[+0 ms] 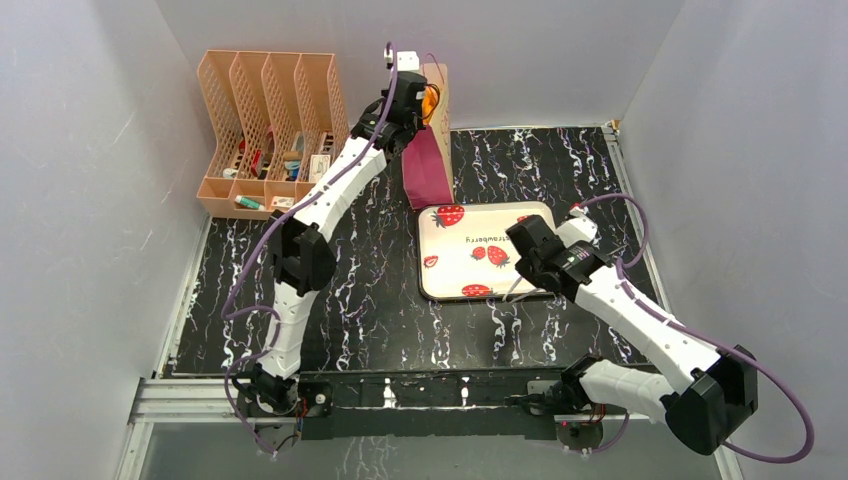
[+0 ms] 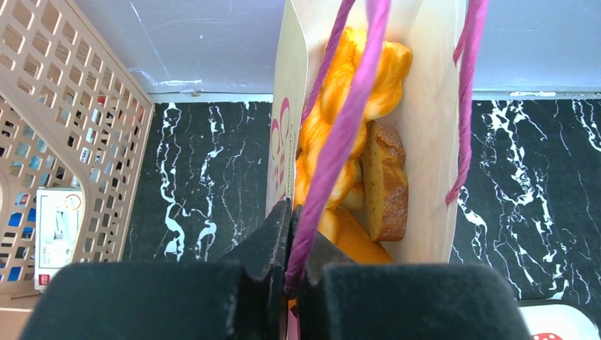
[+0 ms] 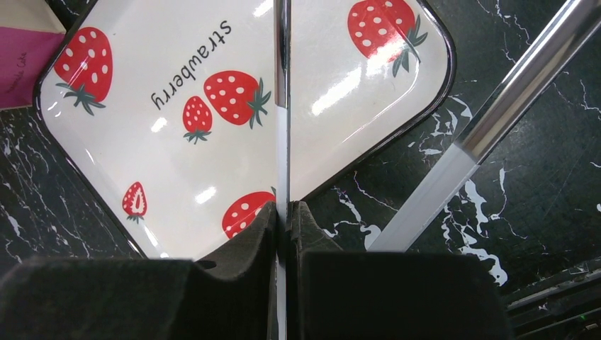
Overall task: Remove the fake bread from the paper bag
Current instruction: Pick up the clamp at the center of the board.
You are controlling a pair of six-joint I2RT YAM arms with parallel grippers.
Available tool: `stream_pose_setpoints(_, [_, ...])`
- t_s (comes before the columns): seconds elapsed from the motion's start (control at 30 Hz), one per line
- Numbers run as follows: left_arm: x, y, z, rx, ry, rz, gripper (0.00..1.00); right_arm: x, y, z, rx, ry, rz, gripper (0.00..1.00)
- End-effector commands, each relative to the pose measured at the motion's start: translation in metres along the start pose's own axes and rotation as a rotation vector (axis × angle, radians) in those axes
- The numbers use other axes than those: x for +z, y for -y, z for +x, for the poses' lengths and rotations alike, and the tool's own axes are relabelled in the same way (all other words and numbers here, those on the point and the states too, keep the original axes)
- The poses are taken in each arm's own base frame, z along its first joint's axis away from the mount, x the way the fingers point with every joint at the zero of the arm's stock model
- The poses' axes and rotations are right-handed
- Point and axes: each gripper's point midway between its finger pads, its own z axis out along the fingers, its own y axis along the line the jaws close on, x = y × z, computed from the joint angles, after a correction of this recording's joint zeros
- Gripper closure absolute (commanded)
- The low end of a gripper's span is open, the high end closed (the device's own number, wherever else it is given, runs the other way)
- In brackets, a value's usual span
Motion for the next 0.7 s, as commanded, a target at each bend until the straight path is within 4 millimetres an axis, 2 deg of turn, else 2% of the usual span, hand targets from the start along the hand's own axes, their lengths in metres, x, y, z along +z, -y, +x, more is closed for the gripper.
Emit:
stream_pose_setpoints(0.0, [-0.035, -0.01, -0.041, -0.011, 0.073, -0.017, 1.0, -0.016, -0.014, -0.023, 0.021, 0.067, -0.062, 1.0])
stream_pose_setpoints(0.2, [-0.054, -0.012, -0.058, -0.018, 0.104, -0.011, 1.0, -0.018, -0.014, -0.024, 0.014, 0.065, -0.074, 1.0])
stream_pose_setpoints(0.57, [-0.083, -0.042, -0.083, 0.053, 0.171, -0.101, 1.0, -0.016, -0.02, -0.016, 0.005, 0.029, -0.104, 1.0])
stream_pose_setpoints(0.67, [-0.089, -0.047, -0.084, 0.062, 0.164, -0.108, 1.0, -0.016, -0.02, -0.014, -0.001, 0.023, -0.108, 1.0])
